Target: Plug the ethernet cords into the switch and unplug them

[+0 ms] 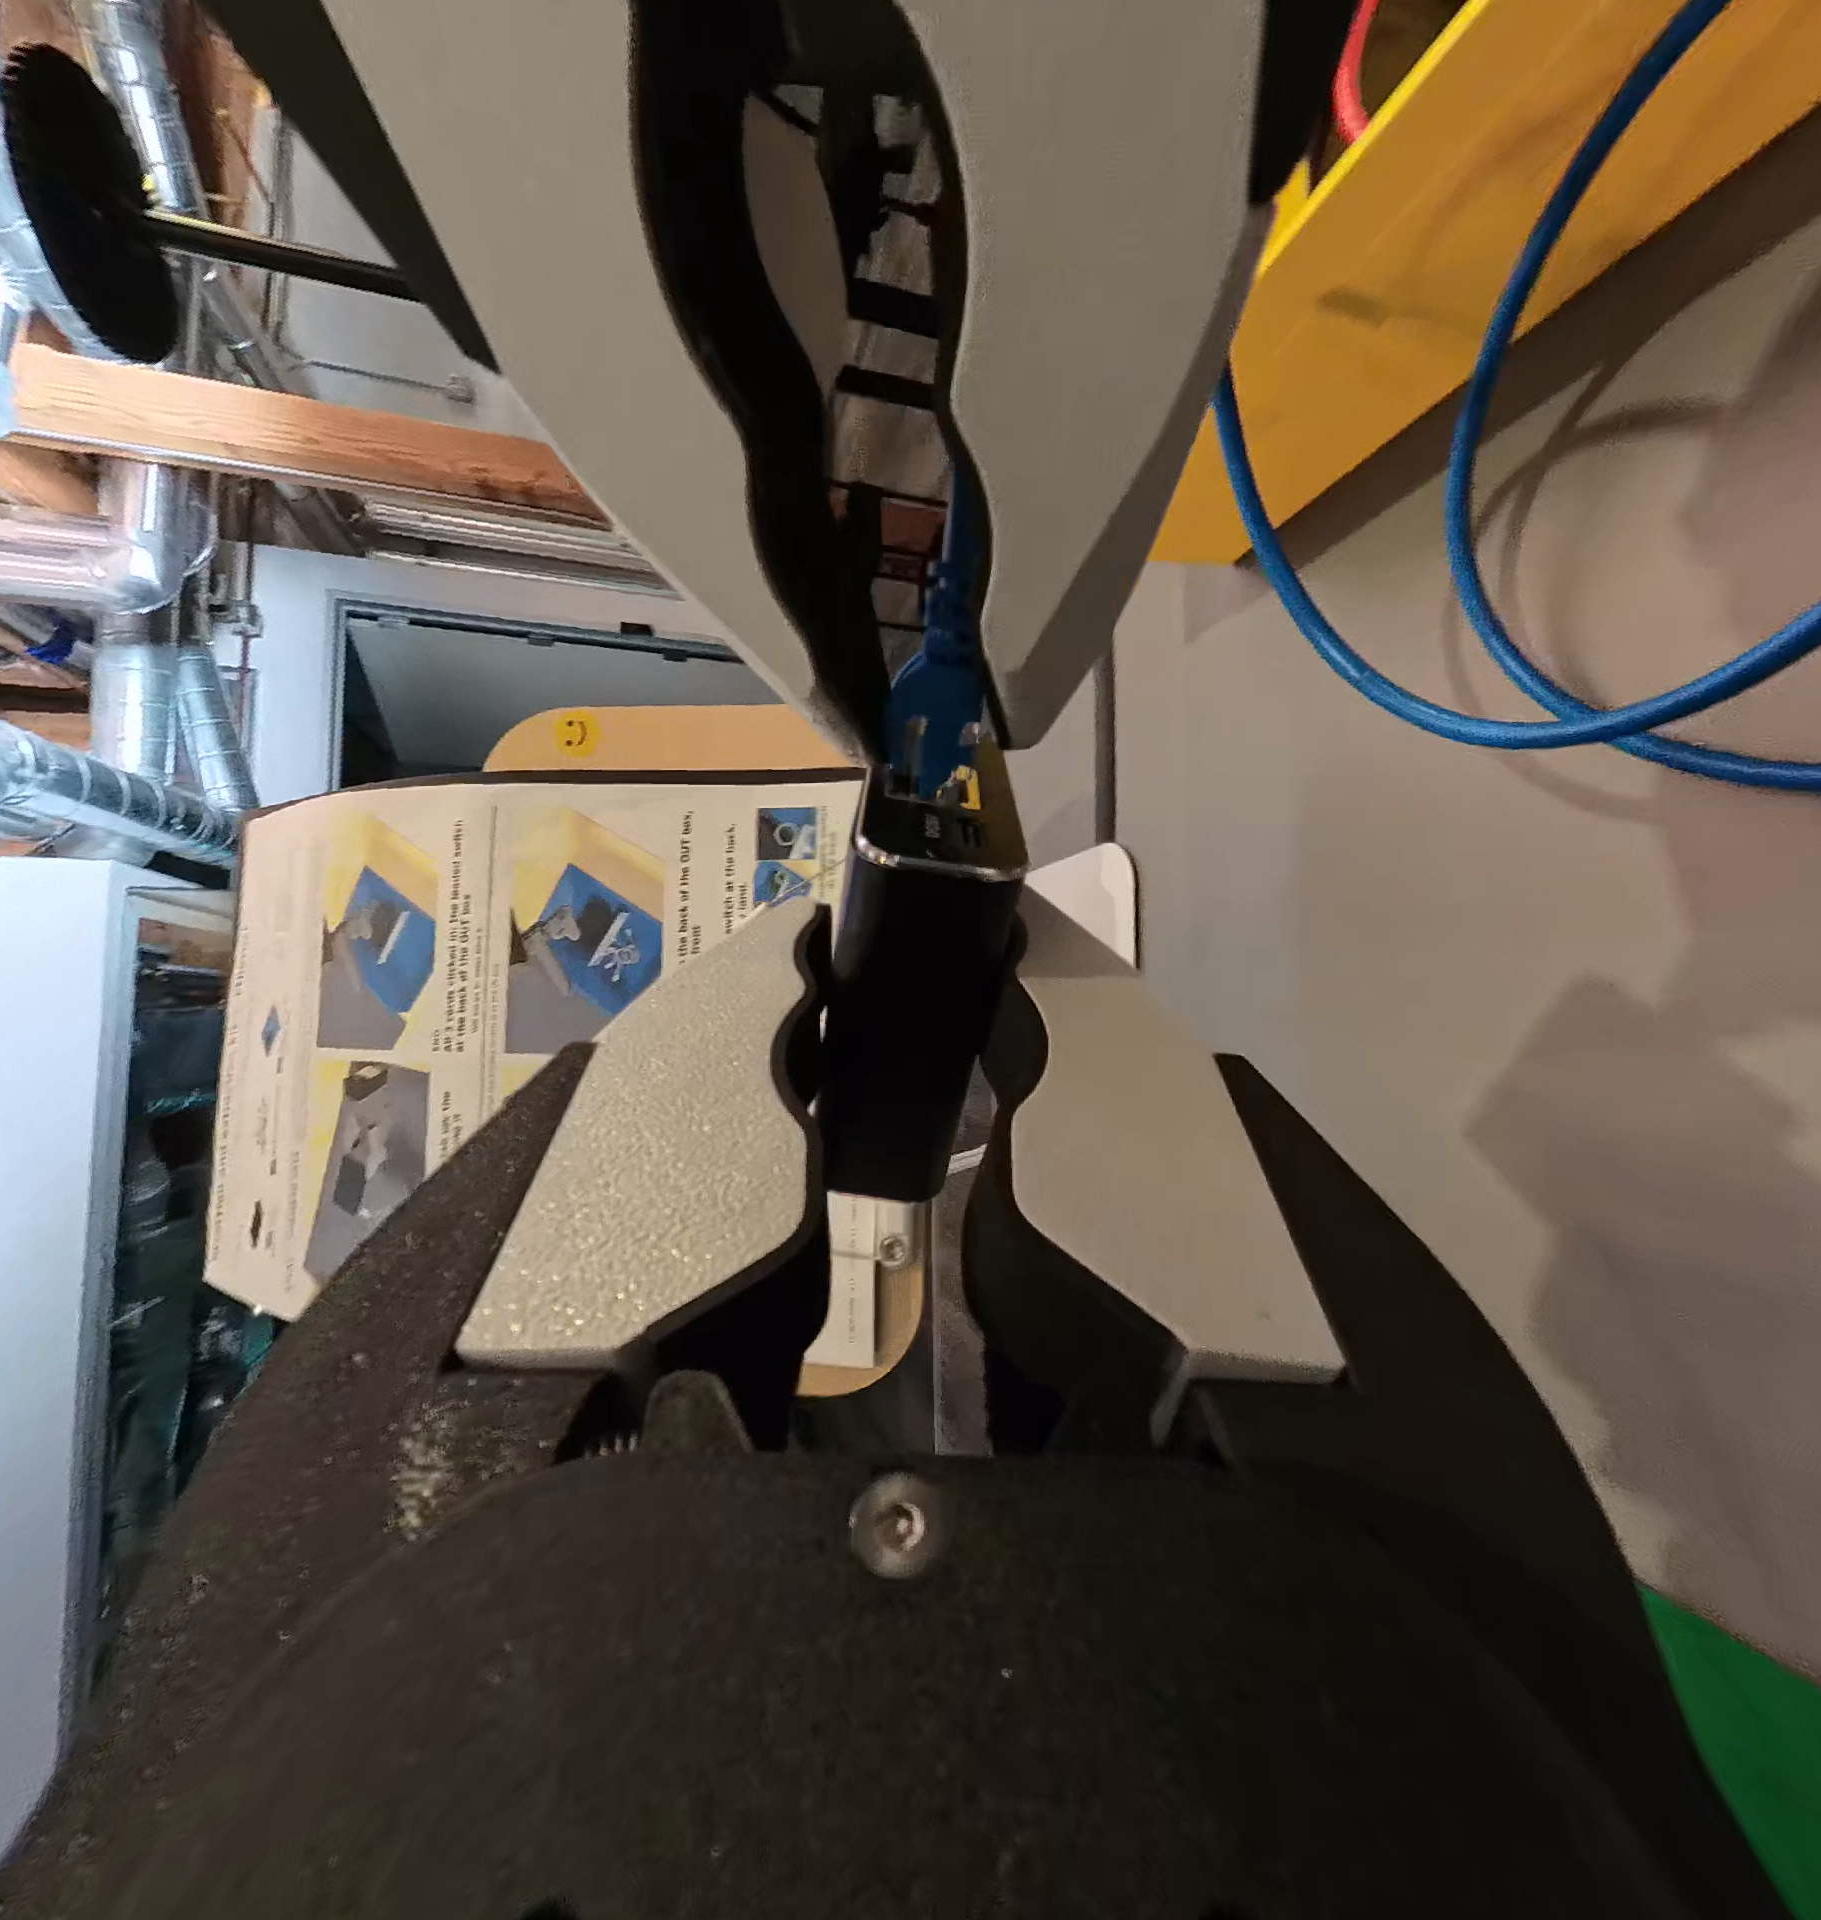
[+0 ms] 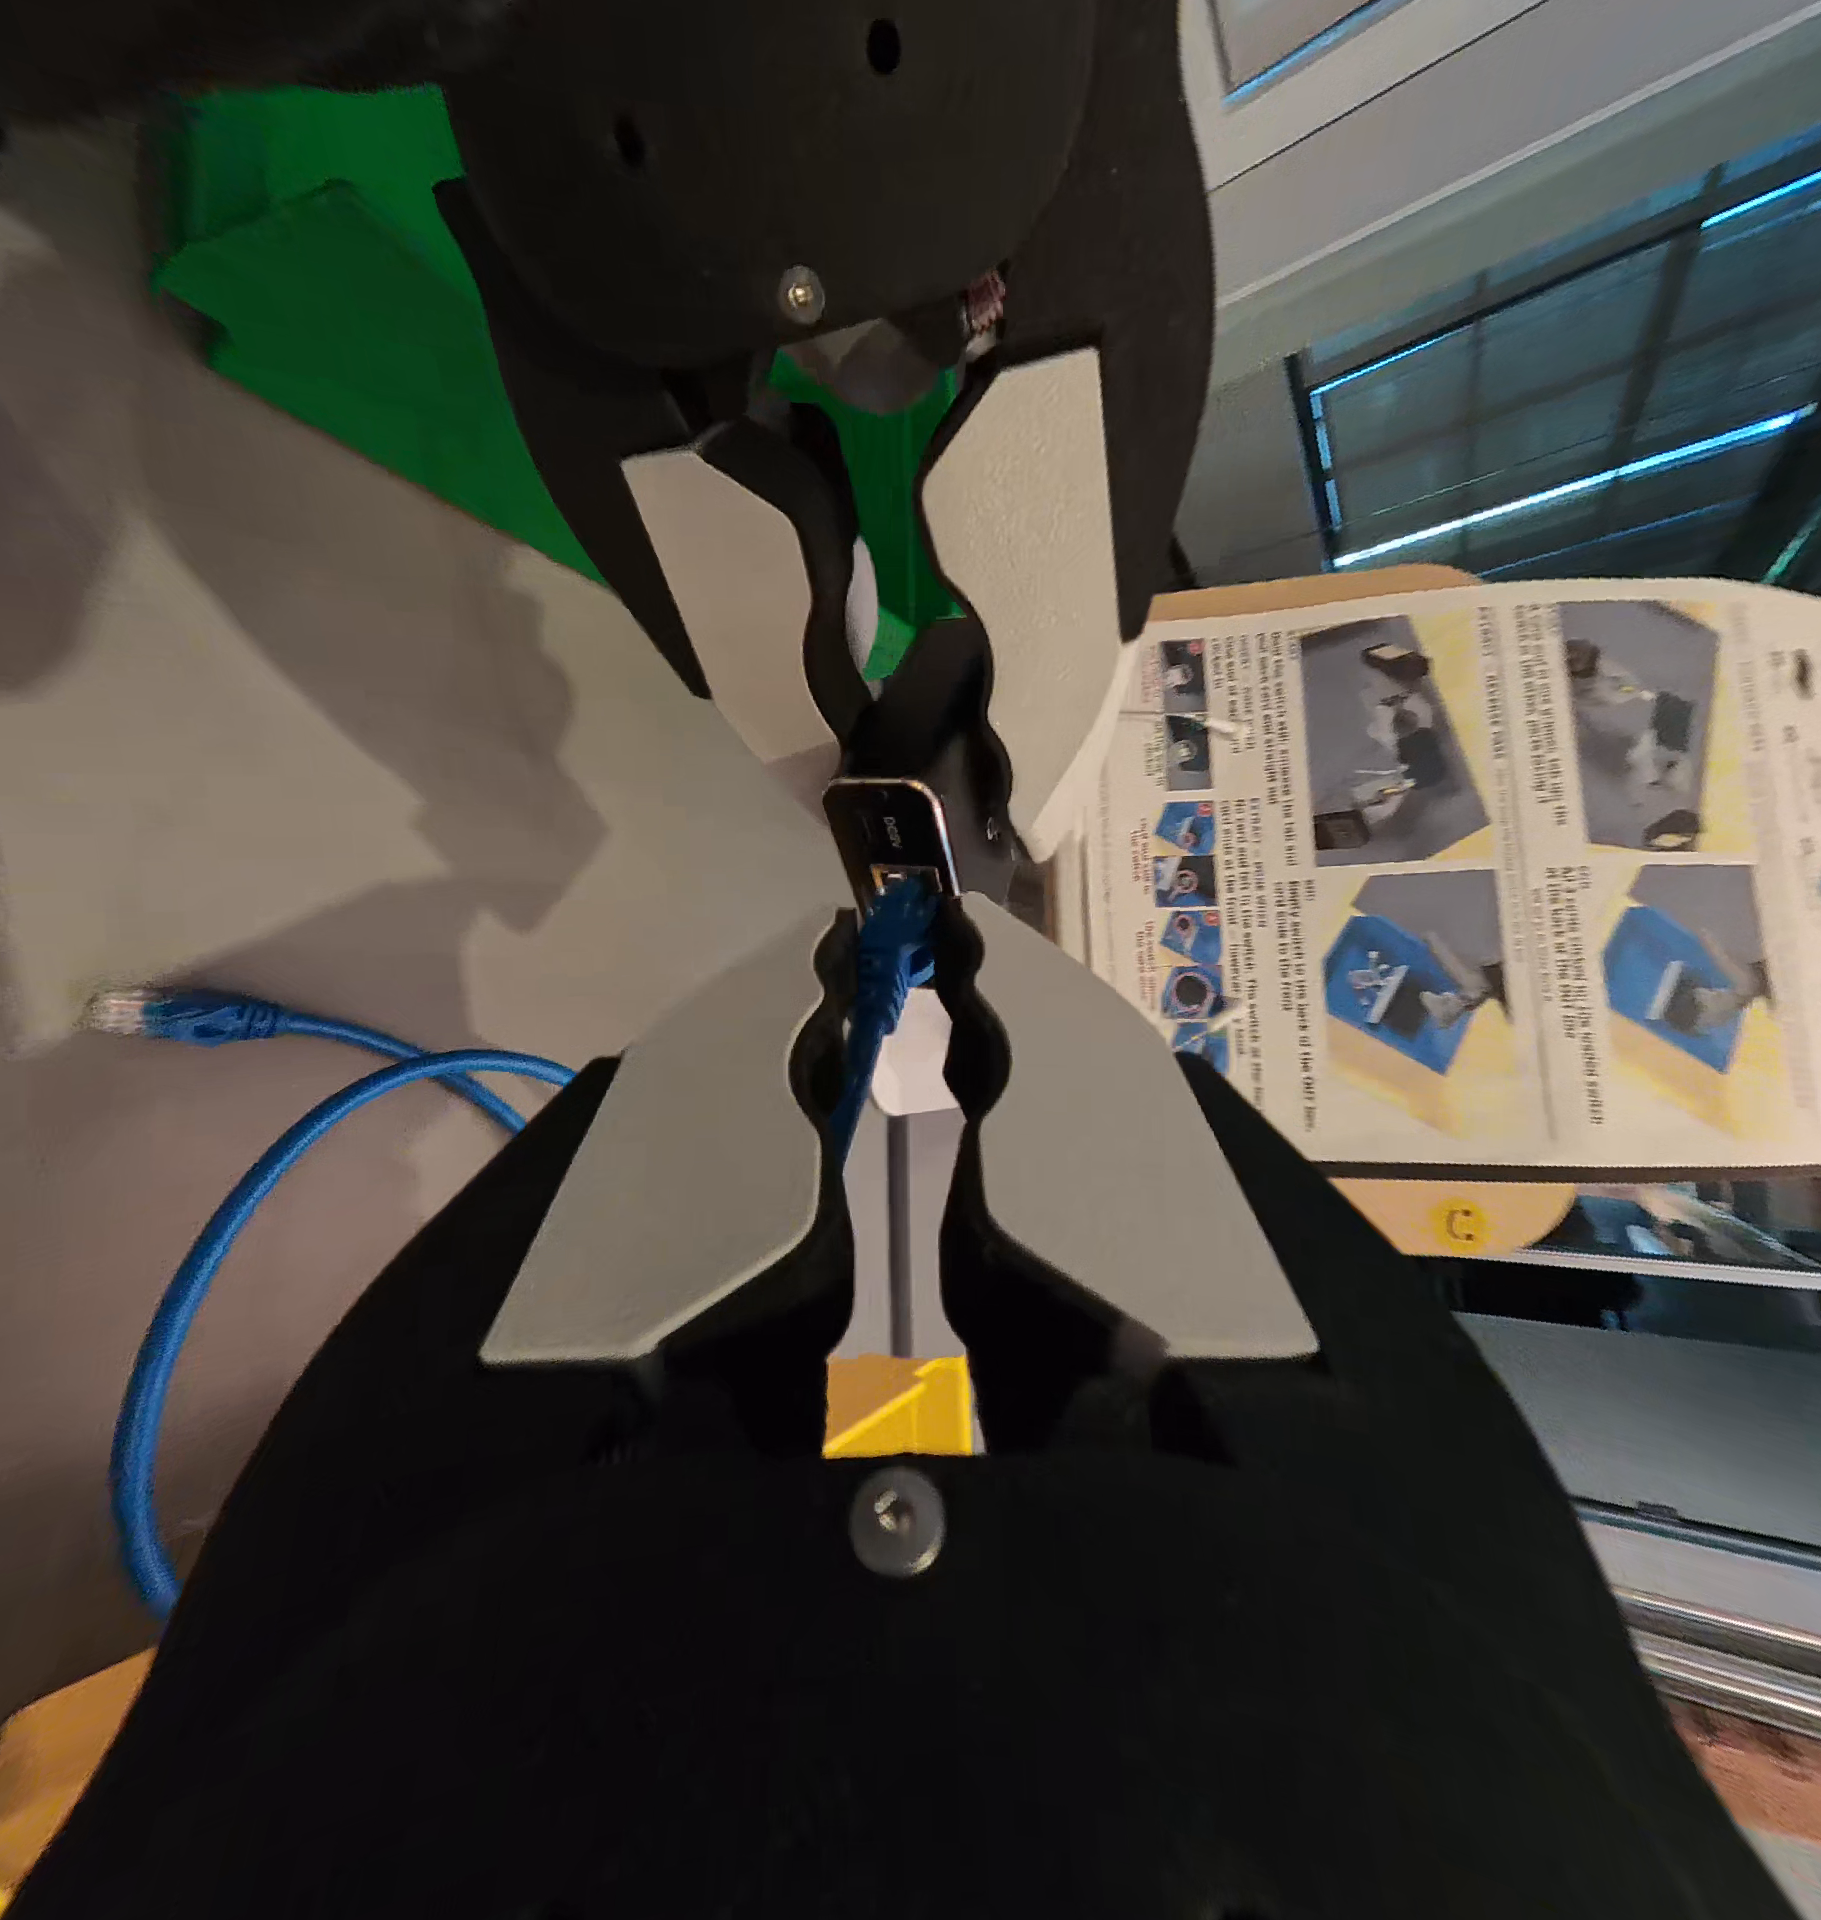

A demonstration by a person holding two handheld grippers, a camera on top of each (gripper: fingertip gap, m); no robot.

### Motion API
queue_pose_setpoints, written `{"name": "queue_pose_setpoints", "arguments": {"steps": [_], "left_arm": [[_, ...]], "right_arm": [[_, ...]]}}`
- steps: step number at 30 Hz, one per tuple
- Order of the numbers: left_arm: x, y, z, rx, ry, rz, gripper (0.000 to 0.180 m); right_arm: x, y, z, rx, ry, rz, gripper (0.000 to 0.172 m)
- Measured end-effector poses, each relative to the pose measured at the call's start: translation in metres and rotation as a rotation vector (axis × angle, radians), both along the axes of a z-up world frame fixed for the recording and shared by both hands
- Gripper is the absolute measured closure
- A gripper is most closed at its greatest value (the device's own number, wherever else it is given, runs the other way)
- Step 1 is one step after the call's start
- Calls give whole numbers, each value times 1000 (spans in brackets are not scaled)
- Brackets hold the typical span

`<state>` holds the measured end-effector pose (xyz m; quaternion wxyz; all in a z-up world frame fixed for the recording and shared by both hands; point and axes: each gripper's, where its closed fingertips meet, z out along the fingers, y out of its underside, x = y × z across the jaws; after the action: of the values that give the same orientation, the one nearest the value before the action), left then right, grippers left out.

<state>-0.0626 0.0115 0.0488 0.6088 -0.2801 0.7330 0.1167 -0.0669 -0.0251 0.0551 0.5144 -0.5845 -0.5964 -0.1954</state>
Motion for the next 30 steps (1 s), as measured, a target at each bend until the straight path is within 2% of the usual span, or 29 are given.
{"name": "queue_pose_setpoints", "arguments": {"steps": [12,13,14,15,16,18,22,24,26,30], "left_arm": [[11,-9,-29,-156,95,-56,154],[5,7,-27,-109,92,39,155],[-13,41,-16,-22,56,213,154],[-32,61,-11,-64,20,275,155],[-45,64,-3,-183,-47,238,155],[-59,48,22,-318,-153,123,155],[-65,23,60,-318,-301,13,155],[-67,19,75,-308,-375,9,155],[-65,11,83,-371,-419,-29,155],[-59,3,87,-501,-447,-79,155]], "right_arm": [[11,-13,-23,-173,-59,-12,156],[10,-31,-41,-344,-97,44,158],[11,-33,-44,-376,-84,19,157],[15,-26,-41,-314,-105,-9,157],[16,-20,-33,-246,-97,-12,157],[15,-15,-19,-212,-4,-4,157],[35,-4,-2,-139,95,-54,157],[35,-7,15,-93,162,-45,157],[31,-11,36,-54,202,-27,157],[26,-7,86,8,99,-47,157]]}}
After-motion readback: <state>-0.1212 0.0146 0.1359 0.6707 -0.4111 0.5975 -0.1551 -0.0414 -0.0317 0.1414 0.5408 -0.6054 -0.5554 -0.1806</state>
